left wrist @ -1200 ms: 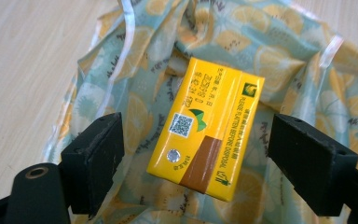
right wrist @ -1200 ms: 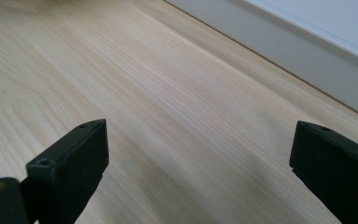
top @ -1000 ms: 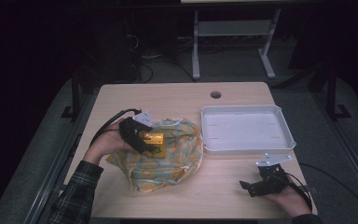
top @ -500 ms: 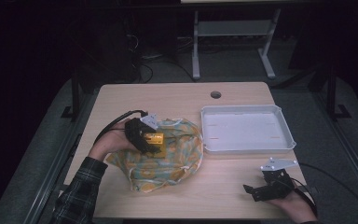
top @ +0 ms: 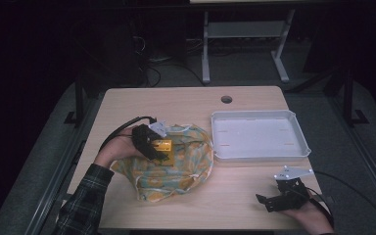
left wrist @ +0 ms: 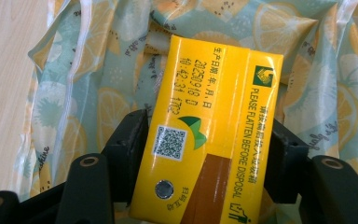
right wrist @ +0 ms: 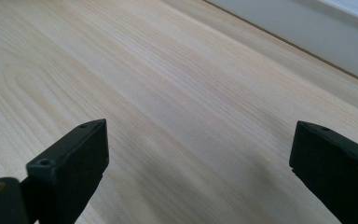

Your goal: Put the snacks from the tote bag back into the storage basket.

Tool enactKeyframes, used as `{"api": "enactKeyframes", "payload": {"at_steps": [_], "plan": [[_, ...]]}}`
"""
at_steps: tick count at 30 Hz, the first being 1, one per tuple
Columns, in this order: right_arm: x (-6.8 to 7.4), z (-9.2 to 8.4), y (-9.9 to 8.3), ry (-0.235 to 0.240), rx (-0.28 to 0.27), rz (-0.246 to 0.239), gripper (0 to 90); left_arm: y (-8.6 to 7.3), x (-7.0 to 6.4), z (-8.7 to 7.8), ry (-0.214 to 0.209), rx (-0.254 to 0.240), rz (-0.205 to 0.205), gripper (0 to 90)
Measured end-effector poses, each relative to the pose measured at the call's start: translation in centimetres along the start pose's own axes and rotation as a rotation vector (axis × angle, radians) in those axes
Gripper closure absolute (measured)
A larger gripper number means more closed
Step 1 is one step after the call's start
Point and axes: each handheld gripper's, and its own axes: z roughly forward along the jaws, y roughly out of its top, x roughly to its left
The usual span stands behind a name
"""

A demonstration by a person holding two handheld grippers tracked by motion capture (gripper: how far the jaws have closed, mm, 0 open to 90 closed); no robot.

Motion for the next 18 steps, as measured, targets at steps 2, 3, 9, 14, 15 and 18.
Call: {"api": "enactKeyframes", "payload": {"at_steps": [2,3,9,14,15,18], "plan": [[-0.01,0.00,0.01,0.001,0.000,-0.001,4.2,-0.01,0.00,-0.02,-0.002,0.000,0.002,41.4],[-0.02,0.00,0.01,0.001,0.001,0.000,4.2,-0.03,0.00,-0.02,-0.003,-0.002,0.001,41.7],[0.01,-0.03,0.02,0.001,0.003,0.007,4.2,-0.31,0.20,-0.28,-0.025,-0.026,-0.004,49.0],[0.00,0.01,0.05,0.001,0.002,0.004,4.3,-0.34,0.17,-0.29,-0.025,-0.028,0.001,49.5],[-0.01,0.02,0.05,0.001,0.002,0.003,4.2,-0.35,0.18,-0.29,-0.025,-0.029,0.001,49.7],[-0.07,0.05,0.07,0.000,-0.002,-0.004,4.3,-0.36,0.15,-0.30,-0.026,-0.030,0.005,49.9]]}}
